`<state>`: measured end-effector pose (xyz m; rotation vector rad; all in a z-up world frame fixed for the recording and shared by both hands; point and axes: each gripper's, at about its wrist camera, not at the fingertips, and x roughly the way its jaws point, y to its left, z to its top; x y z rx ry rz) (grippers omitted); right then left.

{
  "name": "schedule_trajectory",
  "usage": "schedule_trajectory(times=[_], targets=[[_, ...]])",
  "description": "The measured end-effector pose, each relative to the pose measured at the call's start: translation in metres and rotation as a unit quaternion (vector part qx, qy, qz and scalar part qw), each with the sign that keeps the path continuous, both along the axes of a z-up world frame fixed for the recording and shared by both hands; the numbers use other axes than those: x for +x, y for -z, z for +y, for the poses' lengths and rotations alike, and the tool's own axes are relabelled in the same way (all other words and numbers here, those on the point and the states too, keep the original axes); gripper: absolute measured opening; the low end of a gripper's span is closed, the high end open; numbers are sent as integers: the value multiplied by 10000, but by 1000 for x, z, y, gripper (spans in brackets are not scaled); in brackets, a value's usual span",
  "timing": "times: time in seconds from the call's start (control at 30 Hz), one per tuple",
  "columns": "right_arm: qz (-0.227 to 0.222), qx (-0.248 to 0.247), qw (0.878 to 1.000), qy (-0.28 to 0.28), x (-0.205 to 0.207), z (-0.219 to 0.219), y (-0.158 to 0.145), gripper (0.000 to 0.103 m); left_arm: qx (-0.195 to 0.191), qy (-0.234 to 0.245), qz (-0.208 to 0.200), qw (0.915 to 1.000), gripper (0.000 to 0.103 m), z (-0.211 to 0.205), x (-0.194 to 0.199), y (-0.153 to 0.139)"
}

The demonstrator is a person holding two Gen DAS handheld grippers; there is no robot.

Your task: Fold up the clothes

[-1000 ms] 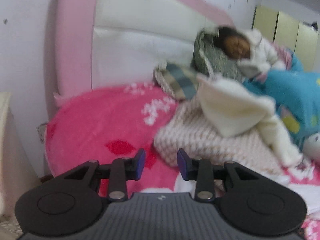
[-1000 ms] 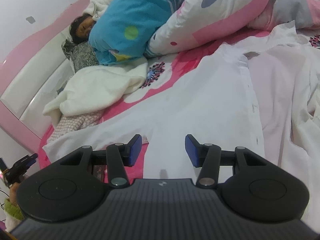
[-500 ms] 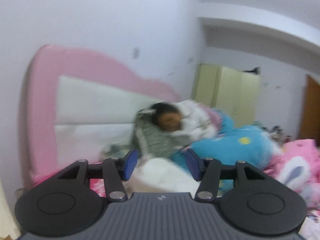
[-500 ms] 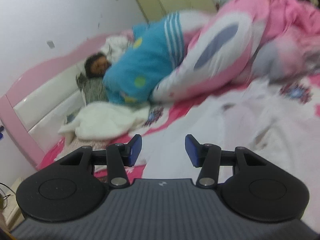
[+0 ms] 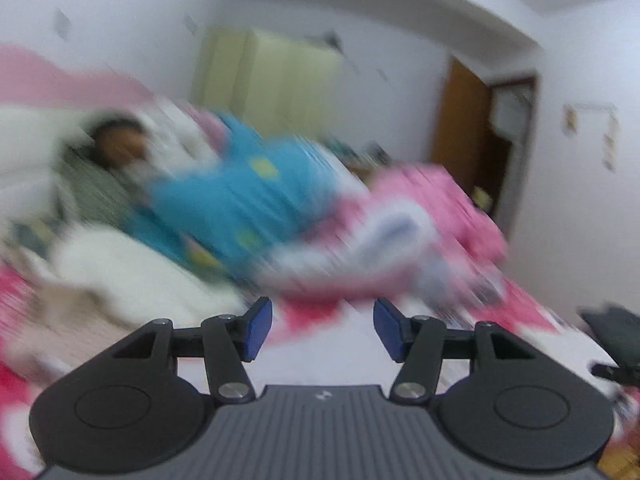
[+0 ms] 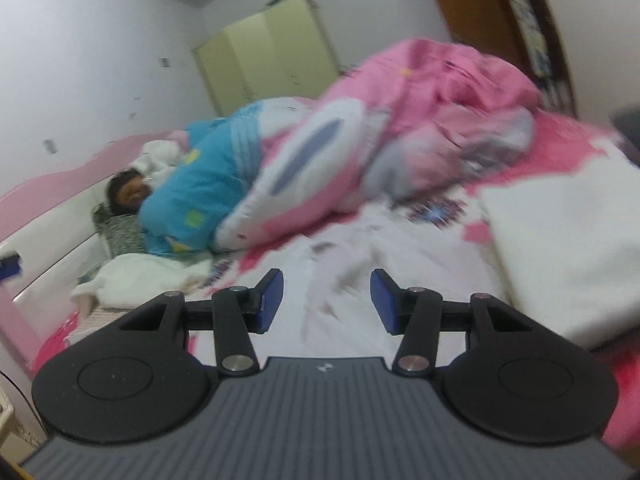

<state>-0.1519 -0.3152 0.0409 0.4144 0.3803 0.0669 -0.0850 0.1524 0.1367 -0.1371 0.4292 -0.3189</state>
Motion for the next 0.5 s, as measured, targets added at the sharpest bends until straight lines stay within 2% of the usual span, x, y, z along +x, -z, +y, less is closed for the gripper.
schedule_trajectory(times=[0.13, 0.27, 0.43, 0.5], targets=[[402, 350, 9973, 509, -21, -29, 32, 48, 374, 654, 745, 9944, 57, -74, 27, 71], [880, 612, 9901, 910, -31, -51, 65, 48, 655, 1150, 1330, 9822, 54, -136, 38, 138], [1453, 841, 9774, 1285, -32, -74, 104, 50, 910, 1543, 1506, 9722, 53, -176, 15, 182], [1564, 1012, 9734, 1335, -28, -84, 117, 50, 1031, 1702, 1447, 9693, 53, -189, 8, 191]])
